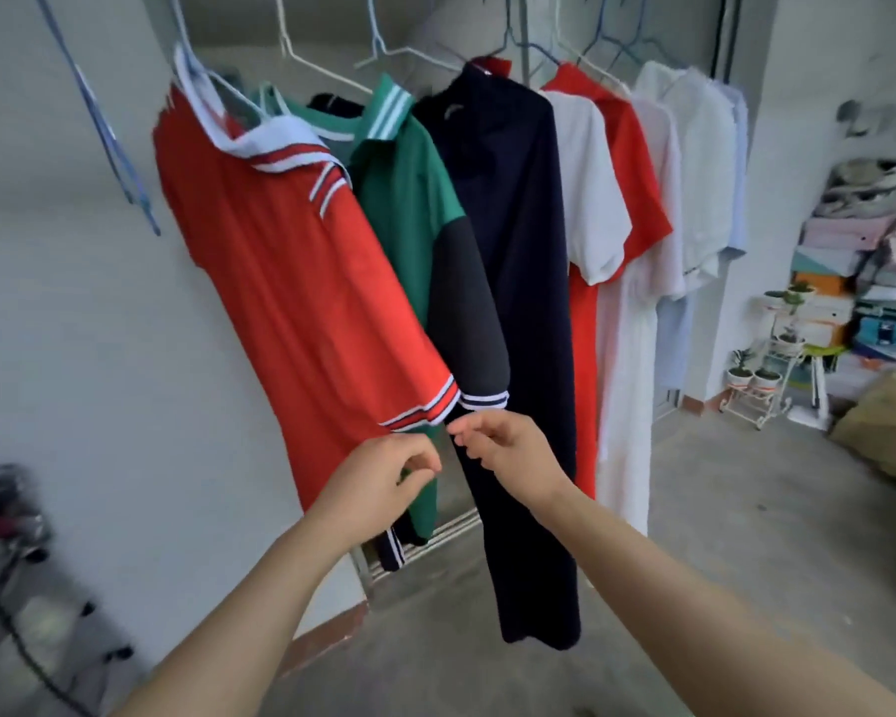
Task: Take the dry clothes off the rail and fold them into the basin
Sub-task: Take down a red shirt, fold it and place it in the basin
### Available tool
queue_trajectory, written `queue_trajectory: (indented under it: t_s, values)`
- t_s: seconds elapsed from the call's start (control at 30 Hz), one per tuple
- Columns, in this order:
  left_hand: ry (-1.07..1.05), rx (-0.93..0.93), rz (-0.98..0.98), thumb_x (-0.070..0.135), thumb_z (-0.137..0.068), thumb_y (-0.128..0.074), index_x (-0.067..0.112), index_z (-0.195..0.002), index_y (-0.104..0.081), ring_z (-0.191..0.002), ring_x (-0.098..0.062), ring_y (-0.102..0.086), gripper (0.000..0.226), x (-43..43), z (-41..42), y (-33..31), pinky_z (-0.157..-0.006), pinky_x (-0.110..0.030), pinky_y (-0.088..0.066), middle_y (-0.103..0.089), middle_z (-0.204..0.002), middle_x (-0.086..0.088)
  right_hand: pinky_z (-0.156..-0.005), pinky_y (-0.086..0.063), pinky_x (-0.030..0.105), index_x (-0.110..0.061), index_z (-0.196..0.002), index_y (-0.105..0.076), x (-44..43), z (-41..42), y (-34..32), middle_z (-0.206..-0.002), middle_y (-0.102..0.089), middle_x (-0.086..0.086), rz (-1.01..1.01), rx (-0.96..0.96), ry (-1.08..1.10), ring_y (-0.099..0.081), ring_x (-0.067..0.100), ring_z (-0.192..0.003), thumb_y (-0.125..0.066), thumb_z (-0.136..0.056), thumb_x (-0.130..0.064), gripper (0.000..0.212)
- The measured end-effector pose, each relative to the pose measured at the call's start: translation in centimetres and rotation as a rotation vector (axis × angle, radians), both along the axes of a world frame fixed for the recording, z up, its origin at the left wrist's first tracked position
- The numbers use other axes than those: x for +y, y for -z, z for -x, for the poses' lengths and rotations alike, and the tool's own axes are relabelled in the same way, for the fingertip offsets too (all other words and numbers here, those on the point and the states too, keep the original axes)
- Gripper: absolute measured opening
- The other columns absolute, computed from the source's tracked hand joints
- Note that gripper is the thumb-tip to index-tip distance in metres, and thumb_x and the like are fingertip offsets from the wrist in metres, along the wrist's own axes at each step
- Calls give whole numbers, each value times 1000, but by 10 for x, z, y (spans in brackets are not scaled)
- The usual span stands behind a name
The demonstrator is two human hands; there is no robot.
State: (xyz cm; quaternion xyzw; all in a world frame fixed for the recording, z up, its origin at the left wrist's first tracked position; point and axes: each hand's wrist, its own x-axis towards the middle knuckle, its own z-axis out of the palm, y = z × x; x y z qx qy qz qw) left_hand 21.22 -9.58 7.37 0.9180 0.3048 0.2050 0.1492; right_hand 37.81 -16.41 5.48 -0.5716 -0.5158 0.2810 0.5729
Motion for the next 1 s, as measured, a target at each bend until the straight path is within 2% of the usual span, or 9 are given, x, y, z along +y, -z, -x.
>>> queue_trajectory:
  t_s: [0.2,0.3,0.43,0.57,0.7,0.77,0.83,0.9,1.0]
  values:
    - [-43,-198,-68,7,-83,-63,32,-73,-61,-72,-1,-65,27,30,45,-58,-72,-30,-54,-69,-74,15,-58,-41,27,-23,-80,-59,37,35,-73,-68,-56,-3,-332,-59,197,-48,16,-58,-51,-86,-1,24]
    - [-57,-271,-97,2,-82,-62,27,-74,-63,-69,-5,-67,26,48,51,-93,-72,-31,-55,-71,-71,9,-55,-39,23,-24,-91,-59,52,51,-108,-68,-52,-11,-432,-164,223,-44,9,-53,-50,-89,-7,19]
    - [-60,-336,-142,-1,-83,-61,22,-74,-64,-67,-10,-68,24,70,47,-141,-72,-32,-56,-71,-73,5,-68,-39,13,-20,-114,-61,82,57,-153,-86,-57,-8,-471,-271,269,-49,2,-63,-51,-92,-16,25]
    - [-78,-420,-225,1,-81,-62,17,-78,-64,-69,-14,-67,17,91,45,-183,-72,-30,-54,-68,-74,7,-66,-36,14,-8,-84,-69,102,59,-198,-79,-62,-2,-494,-408,307,-52,-1,-69,-55,-91,-17,19]
    - [-143,-553,-245,7,-85,-59,20,-97,-54,-64,-14,-60,18,113,41,-201,-68,-31,-52,-60,-75,10,-68,-40,8,-17,-90,-62,118,59,-226,-88,-60,-10,-475,-272,217,-54,-11,-69,-59,-89,-18,3]
    - [-192,-621,-263,6,-88,-52,15,-113,-49,-77,-19,-62,28,121,39,-207,-76,-35,-51,-59,-81,6,-86,-46,20,-22,-107,-60,131,61,-234,-109,-62,-8,-392,-225,126,-58,0,-89,-61,-89,-25,19]
    - [-250,-629,-296,-1,-87,-48,9,-124,-47,-97,-23,-58,38,128,37,-211,-90,-28,-42,-54,-101,-3,-91,-48,32,-23,-124,-54,140,66,-239,-124,-58,-4,-289,-134,13,-59,13,-102,-60,-90,-28,35]
    - [-274,-614,-299,-5,-85,-49,7,-127,-49,-109,-24,-53,44,135,38,-214,-97,-24,-37,-44,-121,-12,-79,-48,32,-25,-132,-48,145,72,-241,-122,-60,0,-167,18,-140,-60,18,-94,-59,-91,-26,43]
    - [-269,-673,-329,3,-87,-54,5,-117,-57,-111,-23,-53,31,139,39,-220,-96,-25,-37,-42,-128,-11,-88,-50,37,-15,-124,-59,153,74,-238,-117,-66,12,-72,93,-338,-64,25,-97,-62,-89,-19,35]
